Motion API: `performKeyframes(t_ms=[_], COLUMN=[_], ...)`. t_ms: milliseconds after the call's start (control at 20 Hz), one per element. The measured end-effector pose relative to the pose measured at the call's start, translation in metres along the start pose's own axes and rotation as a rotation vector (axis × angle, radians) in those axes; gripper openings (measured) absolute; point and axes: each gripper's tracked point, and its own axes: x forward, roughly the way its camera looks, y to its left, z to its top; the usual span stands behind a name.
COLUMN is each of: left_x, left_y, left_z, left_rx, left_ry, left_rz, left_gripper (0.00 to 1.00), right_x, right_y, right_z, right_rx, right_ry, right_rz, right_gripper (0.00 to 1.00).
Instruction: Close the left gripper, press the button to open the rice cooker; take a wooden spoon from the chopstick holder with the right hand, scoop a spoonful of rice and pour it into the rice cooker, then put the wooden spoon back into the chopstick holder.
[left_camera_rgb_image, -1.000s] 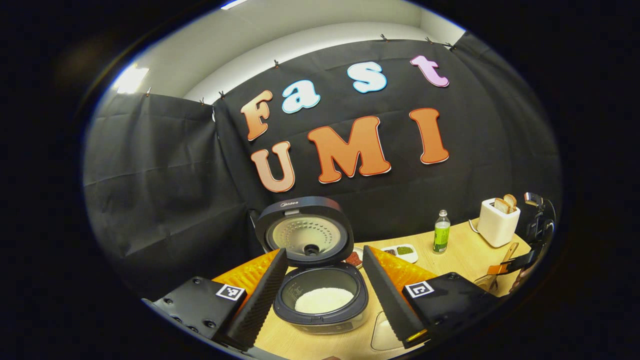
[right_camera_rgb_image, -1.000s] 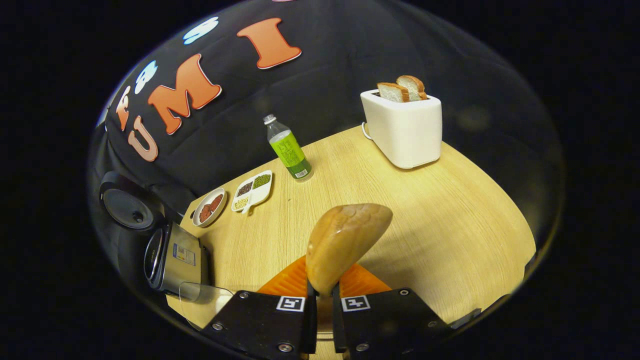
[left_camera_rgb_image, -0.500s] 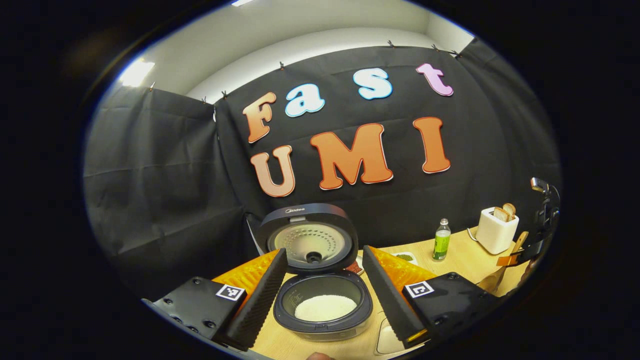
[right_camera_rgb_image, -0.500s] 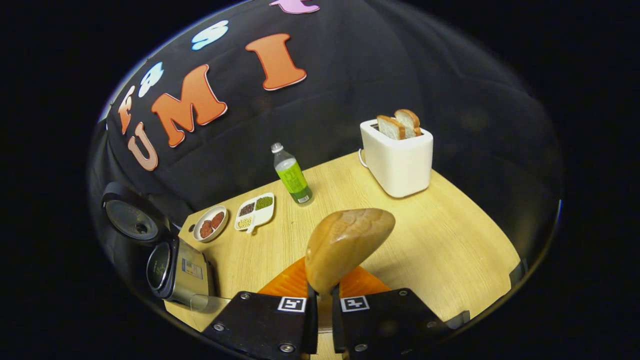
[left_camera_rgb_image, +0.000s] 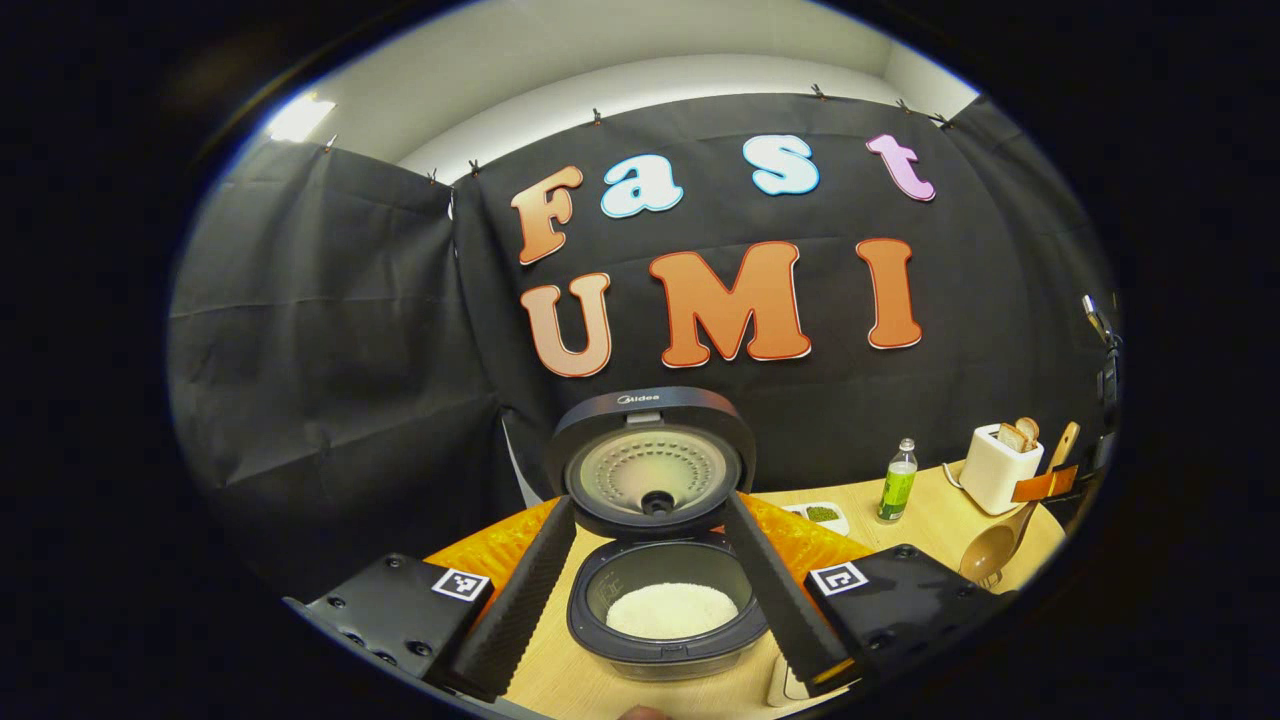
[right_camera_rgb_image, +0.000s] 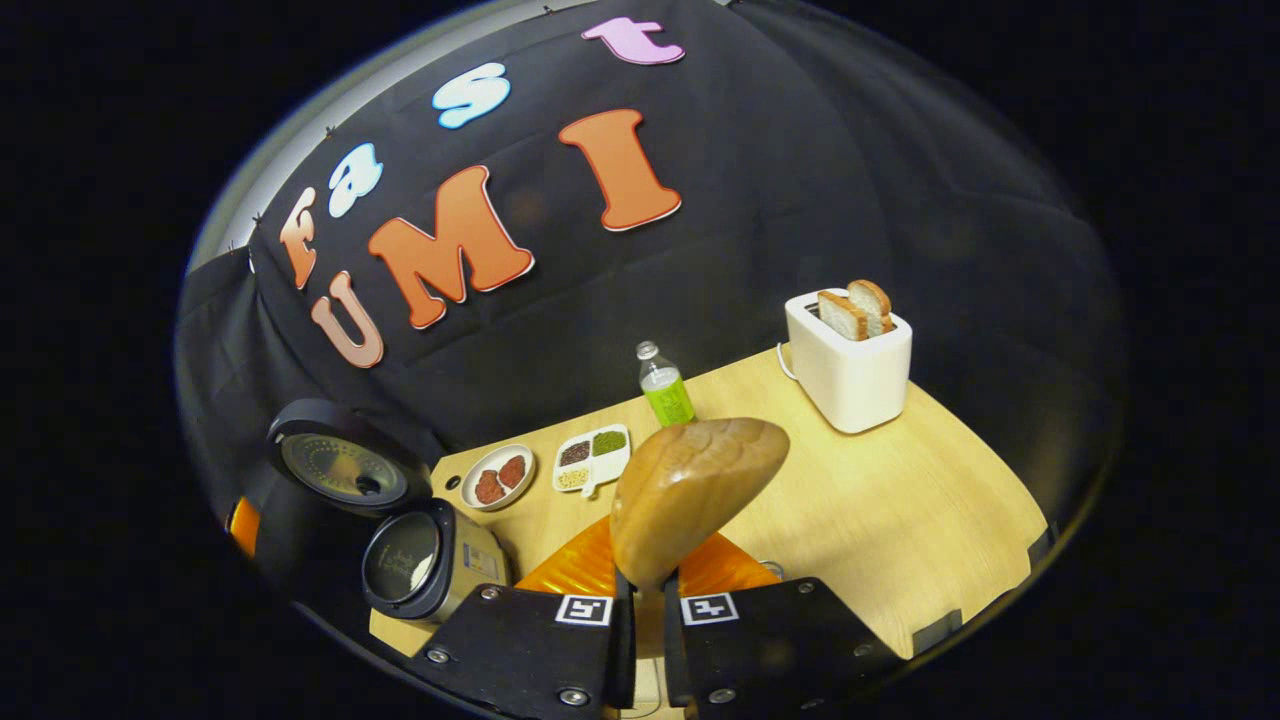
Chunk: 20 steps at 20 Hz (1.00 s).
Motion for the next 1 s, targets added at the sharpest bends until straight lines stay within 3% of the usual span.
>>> performKeyframes(t_ms=[150,200,300,500,650,700,1000], left_x=[0.003,0.004,0.005,0.006,0.004,0.002,-0.002], left_y=[0.016,0.020,0.028,0.035,0.044,0.048,0.072], left_z=[0.000,-0.001,-0.002,-0.008,-0.009,-0.010,-0.017], left_rx=[-0.017,-0.020,-0.024,-0.013,-0.004,-0.004,-0.007], left_ry=[0.000,0.003,0.007,0.018,0.018,0.019,0.036], left_rz=[0.012,0.013,0.018,0.015,0.020,0.025,0.059], left_gripper=[0.94,1.00,0.94,0.94,0.94,1.00,1.00], right_x=[-0.011,-0.014,-0.016,-0.009,0.001,0.004,0.016], right_y=[0.030,0.039,0.055,0.071,0.064,0.061,0.053], right_z=[-0.016,-0.022,-0.035,-0.066,-0.085,-0.090,-0.103], right_rx=[-0.007,-0.008,-0.030,-0.168,-0.308,-0.355,-0.620], right_ry=[0.017,0.026,0.037,0.054,0.055,0.056,-0.004], right_rz=[0.048,0.066,0.095,0.097,0.044,0.020,-0.084], right_gripper=[0.11,0.11,0.11,0.11,0.11,0.11,0.11])
